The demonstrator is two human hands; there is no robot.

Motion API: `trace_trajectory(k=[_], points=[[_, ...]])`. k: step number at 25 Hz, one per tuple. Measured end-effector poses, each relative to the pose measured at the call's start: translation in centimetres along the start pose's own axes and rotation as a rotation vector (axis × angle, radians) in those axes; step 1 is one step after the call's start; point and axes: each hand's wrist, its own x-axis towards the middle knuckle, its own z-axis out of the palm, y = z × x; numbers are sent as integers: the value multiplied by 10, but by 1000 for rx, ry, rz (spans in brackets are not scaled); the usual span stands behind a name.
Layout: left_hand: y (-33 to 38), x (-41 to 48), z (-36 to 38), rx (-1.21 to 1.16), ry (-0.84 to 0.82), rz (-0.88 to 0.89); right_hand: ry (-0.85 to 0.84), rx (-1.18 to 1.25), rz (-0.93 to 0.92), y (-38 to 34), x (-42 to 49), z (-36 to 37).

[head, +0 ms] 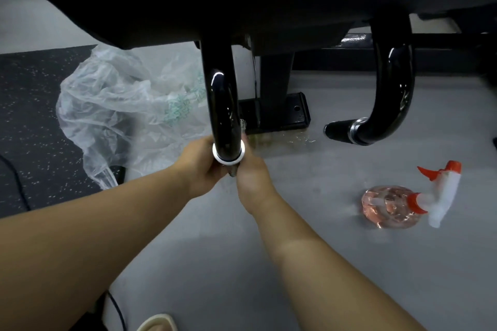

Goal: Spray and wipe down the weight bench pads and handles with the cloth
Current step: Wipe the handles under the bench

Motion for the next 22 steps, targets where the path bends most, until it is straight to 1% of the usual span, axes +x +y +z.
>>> trace_trajectory(k=[2, 4, 5, 6, 8, 9, 10, 12, 14, 16, 18, 19, 20, 22], points=[[-9, 2, -4, -40, 14, -59, 43, -3, -87, 12, -8, -2], [-18, -1, -3, -75, 14, -52, 141, -46, -212, 16, -20, -6], [-23, -7, 0, -93, 12, -38, 179, -40, -245, 14, -26, -10], [-27, -14, 3, -98, 17, -37, 208, -23, -231, 10, -35, -15], [-38, -29, 15, -58, 32, -62, 266, 20, -85, 6, -50, -35], [-43, -36, 24, 1, 35, -61, 315, 40, -13, 5, -57, -49], [-48, -40, 35, 89, 39, -26, 373, 35, 42, 1, -62, -66], [-48, -51, 62, 222, 43, 124, 443, -75, 82, -20, -72, -99], [-38, -60, 93, 235, 25, 292, 479, -175, 32, -50, -83, -124], [-31, -65, 122, 252, -21, 410, 506, -138, -74, -76, -89, -141], [-30, -70, 146, 251, -97, 418, 469, -51, -225, -86, -88, -150], [-29, -68, 151, 230, -118, 377, 410, 19, -274, -87, -84, -148], [-29, -62, 152, 188, -147, 320, 325, 102, -292, -85, -78, -144], [-31, -46, 153, 50, -258, 262, 126, 244, -257, -82, -66, -136]])
